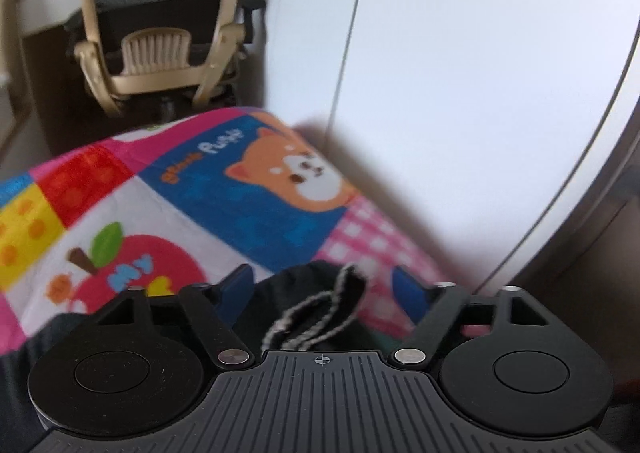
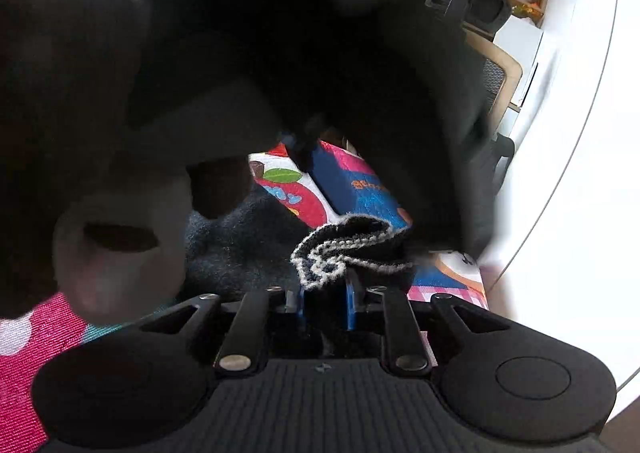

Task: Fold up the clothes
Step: 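Grasp the lace end with the left gripper while the right gripper holds the garment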

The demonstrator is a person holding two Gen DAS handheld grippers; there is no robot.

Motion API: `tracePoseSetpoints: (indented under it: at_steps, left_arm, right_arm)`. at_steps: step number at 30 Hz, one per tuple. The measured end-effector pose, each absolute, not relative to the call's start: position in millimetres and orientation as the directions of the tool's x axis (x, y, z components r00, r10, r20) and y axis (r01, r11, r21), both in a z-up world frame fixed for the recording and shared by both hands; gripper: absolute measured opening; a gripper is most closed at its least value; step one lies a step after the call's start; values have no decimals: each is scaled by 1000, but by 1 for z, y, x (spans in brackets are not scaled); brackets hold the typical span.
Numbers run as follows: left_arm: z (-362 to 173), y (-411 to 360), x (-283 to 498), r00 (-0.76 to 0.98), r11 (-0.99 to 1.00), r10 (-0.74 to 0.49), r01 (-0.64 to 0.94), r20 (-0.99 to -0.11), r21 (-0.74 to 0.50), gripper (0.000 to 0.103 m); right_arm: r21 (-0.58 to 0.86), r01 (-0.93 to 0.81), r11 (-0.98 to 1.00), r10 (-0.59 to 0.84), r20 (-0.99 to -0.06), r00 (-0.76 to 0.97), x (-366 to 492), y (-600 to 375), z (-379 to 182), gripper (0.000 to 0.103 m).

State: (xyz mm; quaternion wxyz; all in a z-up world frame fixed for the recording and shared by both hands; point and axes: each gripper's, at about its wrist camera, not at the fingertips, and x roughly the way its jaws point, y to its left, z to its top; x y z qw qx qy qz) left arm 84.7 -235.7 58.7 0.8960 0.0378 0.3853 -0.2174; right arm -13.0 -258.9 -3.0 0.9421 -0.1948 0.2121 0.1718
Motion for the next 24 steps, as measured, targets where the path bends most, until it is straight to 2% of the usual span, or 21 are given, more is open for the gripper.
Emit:
tracePoseSetpoints:
  at_steps: [1, 4, 5, 6, 8, 9, 14, 16, 20, 21, 24]
  left_arm:
    - [55, -236, 86, 614, 909, -333, 410, -716, -71, 44]
    - [44, -224, 92, 617, 925, -293, 376, -731, -54, 42]
    - [42, -218, 94, 617, 929, -286, 365, -733, -54, 42]
    - [39, -213, 96, 617, 933, -279, 355, -736, -56, 42]
    - [34, -203, 98, 613, 938, -274, 342, -741, -65, 44]
    - [32, -200, 98, 616, 938, -275, 339, -739, -66, 45]
    - [29, -190, 98, 615, 937, -299, 333, -730, -103, 50]
    - [29, -187, 98, 614, 936, -310, 330, -726, -120, 52]
    - [26, -181, 97, 612, 934, -329, 322, -719, -154, 54]
    - [26, -180, 97, 611, 934, -332, 319, -718, -161, 54]
    - [26, -177, 97, 612, 936, -334, 304, -717, -177, 54]
  right_arm:
    - [-290, -407, 866, 244, -465, 851, -13, -260, -3, 19]
    - [-236, -421, 876, 278, -466, 840, -15, -270, 0, 20]
    - [-199, -433, 879, 304, -466, 831, -17, -276, 3, 26]
    - [-161, -446, 880, 331, -465, 821, -20, -283, 6, 37]
    - [-61, -453, 890, 378, -457, 805, -30, -299, 15, 52]
    - [10, -447, 895, 402, -453, 796, -33, -311, 18, 54]
    - [517, -242, 821, 480, -395, 783, -25, -378, 16, 55]
    - [646, -130, 753, 479, -402, 780, -11, -393, 2, 54]
    - [763, -40, 645, 544, -421, 726, 14, -388, -33, 54]
    - [784, -42, 620, 572, -415, 708, 21, -382, -37, 46]
    - [767, -42, 640, 570, -438, 695, 34, -365, -36, 35]
